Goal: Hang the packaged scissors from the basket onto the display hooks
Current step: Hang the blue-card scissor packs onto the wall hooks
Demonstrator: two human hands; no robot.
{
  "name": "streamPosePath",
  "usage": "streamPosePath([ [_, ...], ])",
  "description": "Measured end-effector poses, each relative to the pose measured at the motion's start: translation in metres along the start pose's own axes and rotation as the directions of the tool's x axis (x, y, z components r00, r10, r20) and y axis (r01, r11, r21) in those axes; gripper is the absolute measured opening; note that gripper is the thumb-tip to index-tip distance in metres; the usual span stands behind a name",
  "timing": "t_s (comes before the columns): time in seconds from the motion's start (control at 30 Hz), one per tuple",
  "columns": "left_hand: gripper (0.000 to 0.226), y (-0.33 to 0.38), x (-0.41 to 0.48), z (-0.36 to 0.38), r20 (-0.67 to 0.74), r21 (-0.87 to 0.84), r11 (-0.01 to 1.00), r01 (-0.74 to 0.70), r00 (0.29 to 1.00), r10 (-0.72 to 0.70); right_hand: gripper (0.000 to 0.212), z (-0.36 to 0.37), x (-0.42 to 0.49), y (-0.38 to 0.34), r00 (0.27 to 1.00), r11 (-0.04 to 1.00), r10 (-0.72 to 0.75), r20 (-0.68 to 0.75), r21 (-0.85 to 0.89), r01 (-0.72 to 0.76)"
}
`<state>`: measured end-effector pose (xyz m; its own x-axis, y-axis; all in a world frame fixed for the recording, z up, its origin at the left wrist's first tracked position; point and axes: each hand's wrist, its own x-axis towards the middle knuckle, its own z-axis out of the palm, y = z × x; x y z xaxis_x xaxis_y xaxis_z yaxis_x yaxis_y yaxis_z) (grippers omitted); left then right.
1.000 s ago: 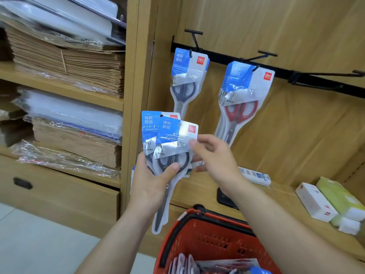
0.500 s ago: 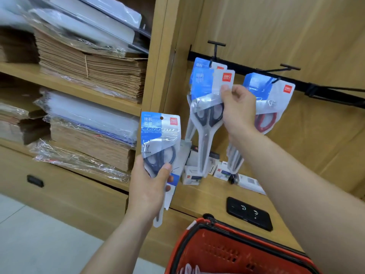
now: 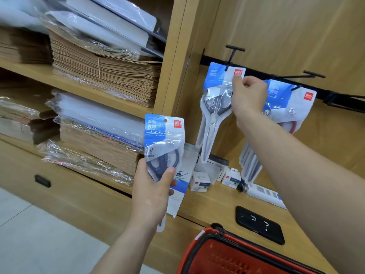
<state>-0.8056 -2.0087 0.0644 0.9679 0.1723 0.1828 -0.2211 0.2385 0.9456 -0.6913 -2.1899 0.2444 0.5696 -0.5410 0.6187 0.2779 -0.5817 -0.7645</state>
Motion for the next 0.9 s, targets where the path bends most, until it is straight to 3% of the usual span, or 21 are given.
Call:
streamPosePath([
  [0.13, 0.022, 0.000, 0.001, 0.001, 0.001, 0.008, 1.000, 0.001, 1.000, -0.001, 0.041, 0.002, 0.004, 0.000, 0.998, 0.995, 0.066, -0.008, -0.069, -0.067],
  [0.2, 0.023, 0.000, 0.000, 0.002, 0.009, 0.016, 1.000, 0.005, 1.000, -0.005, 0.025, -0.003, -0.005, 0.001, 0.997, 0.990, 0.075, -0.011, -0.118, -0.076],
  [0.3, 0.023, 0.002, -0.001, 0.002, 0.017, 0.024, 1.000, 0.005, 1.000, -0.006, 0.023, -0.015, -0.047, 0.009, 0.999, 0.995, -0.032, -0.002, -0.096, 0.032],
  [0.4, 0.024, 0.003, -0.004, 0.004, 0.042, 0.015, 1.000, 0.001, 0.999, -0.002, 0.017, -0.023, -0.106, 0.019, 0.948, 0.989, -0.122, 0.293, 0.120, 0.090],
  [0.47, 0.024, 0.005, -0.007, 0.007, 0.056, 0.008, 1.000, 0.003, 0.998, -0.004, 0.024, -0.026, -0.139, 0.018, 0.851, 0.978, -0.086, 0.518, 0.208, -0.028],
  [0.53, 0.023, 0.006, -0.009, 0.010, 0.070, -0.004, 1.000, 0.007, 0.998, -0.006, 0.036, -0.026, -0.157, 0.017, 0.801, 0.949, -0.025, 0.598, 0.266, -0.169],
  [0.63, 0.023, 0.008, -0.013, 0.014, 0.110, -0.029, 0.999, 0.027, 0.994, -0.024, 0.048, -0.022, -0.167, 0.016, 0.827, 0.905, 0.056, 0.560, 0.322, -0.279],
  [0.73, 0.025, 0.009, -0.013, 0.015, 0.178, -0.055, 0.997, 0.061, 0.983, -0.051, 0.054, -0.020, -0.164, 0.016, 0.864, 0.907, 0.075, 0.498, 0.326, -0.266],
  [0.9, 0.060, 0.008, -0.005, 0.005, 0.183, 0.079, 0.995, 0.057, 0.981, -0.071, 0.059, -0.028, -0.111, 0.002, 0.961, 0.973, -0.112, 0.253, 0.226, 0.054],
])
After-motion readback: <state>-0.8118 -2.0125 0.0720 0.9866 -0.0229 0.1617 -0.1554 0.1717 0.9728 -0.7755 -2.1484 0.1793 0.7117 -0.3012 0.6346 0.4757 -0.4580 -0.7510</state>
